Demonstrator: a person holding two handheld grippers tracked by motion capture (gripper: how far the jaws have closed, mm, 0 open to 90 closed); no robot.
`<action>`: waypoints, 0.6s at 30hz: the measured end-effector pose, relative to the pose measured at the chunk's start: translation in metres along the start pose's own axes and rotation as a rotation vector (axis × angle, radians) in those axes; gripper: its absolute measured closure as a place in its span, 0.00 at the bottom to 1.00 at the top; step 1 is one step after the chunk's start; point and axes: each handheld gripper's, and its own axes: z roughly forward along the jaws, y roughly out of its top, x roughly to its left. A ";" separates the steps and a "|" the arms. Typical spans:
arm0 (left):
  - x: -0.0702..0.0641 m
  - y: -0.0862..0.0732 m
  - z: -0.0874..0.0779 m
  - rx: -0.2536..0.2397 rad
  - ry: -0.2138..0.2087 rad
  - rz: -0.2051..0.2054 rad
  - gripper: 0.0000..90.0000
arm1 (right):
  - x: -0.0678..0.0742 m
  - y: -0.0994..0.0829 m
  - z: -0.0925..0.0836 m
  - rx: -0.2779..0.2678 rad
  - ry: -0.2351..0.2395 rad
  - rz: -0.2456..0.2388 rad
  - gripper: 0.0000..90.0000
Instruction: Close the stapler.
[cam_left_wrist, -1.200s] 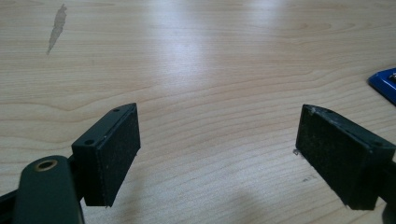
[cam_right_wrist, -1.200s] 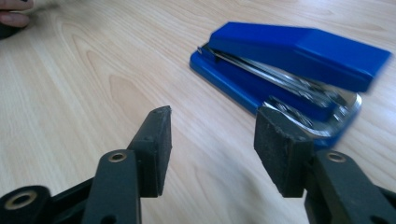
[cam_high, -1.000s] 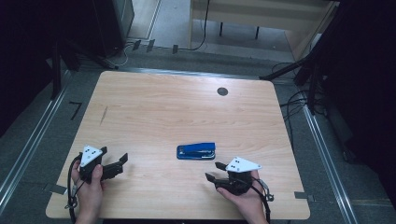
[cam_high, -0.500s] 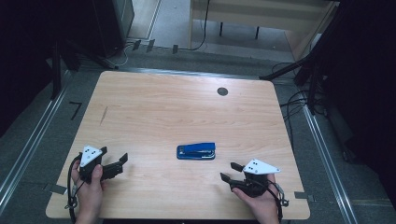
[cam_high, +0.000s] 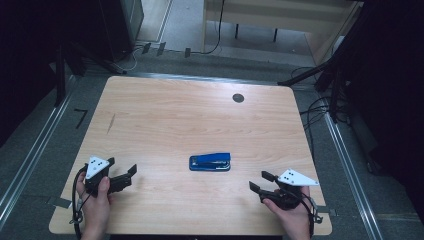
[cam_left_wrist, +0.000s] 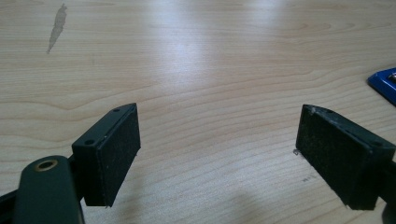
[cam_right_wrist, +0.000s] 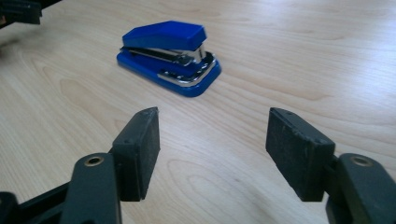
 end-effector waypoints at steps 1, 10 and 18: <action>0.000 0.000 0.000 -0.001 0.001 -0.001 0.16 | -0.002 0.000 -0.002 -0.003 -0.007 0.004 0.37; 0.000 0.000 0.000 0.001 0.000 -0.003 0.16 | -0.024 -0.002 -0.020 -0.053 -0.043 0.068 0.29; 0.000 0.000 0.000 0.002 -0.002 -0.003 0.16 | -0.044 -0.007 -0.031 -0.068 -0.118 0.091 0.25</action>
